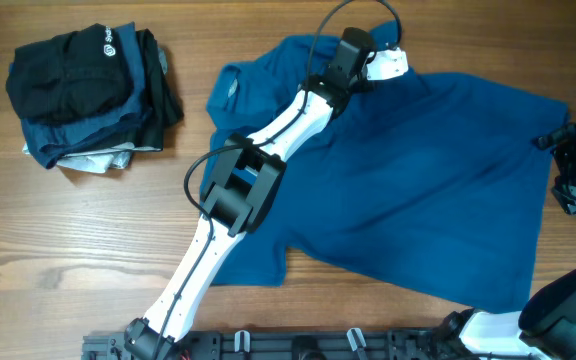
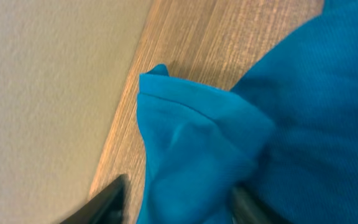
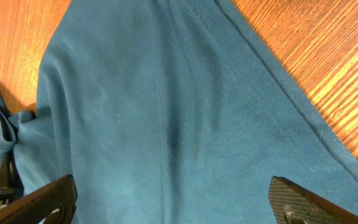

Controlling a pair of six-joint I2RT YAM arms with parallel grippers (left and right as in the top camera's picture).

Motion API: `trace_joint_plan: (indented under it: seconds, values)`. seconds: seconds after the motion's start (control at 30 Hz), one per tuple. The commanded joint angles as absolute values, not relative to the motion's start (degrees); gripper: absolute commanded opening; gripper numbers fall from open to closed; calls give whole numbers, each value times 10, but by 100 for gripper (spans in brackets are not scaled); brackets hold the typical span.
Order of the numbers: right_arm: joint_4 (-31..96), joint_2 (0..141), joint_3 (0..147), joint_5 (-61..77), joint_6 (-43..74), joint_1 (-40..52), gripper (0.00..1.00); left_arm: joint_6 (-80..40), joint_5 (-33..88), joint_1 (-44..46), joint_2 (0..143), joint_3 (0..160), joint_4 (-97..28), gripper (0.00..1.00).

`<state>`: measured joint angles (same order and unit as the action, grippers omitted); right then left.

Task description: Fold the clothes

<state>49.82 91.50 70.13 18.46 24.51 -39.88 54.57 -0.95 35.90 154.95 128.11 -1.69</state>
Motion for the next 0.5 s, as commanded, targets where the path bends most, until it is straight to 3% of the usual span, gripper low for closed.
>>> trace_joint_plan:
  seconds: [0.0, 0.13, 0.23, 0.3, 0.47]
  values:
    - [497, 904, 709, 194, 242, -397, 100, 546, -1, 362, 1554, 1283, -15, 32]
    - [497, 904, 709, 194, 242, -397, 100, 546, -1, 363, 1554, 1282, -15, 33]
    - [497, 904, 709, 194, 242, -397, 99, 546, -1, 363, 1554, 1283, -15, 24]
    - [497, 904, 709, 194, 242, -397, 100, 546, -1, 363, 1554, 1282, -15, 12]
    - [497, 904, 709, 194, 242, -397, 99, 425, -3, 353, 1554, 1283, 31, 7]
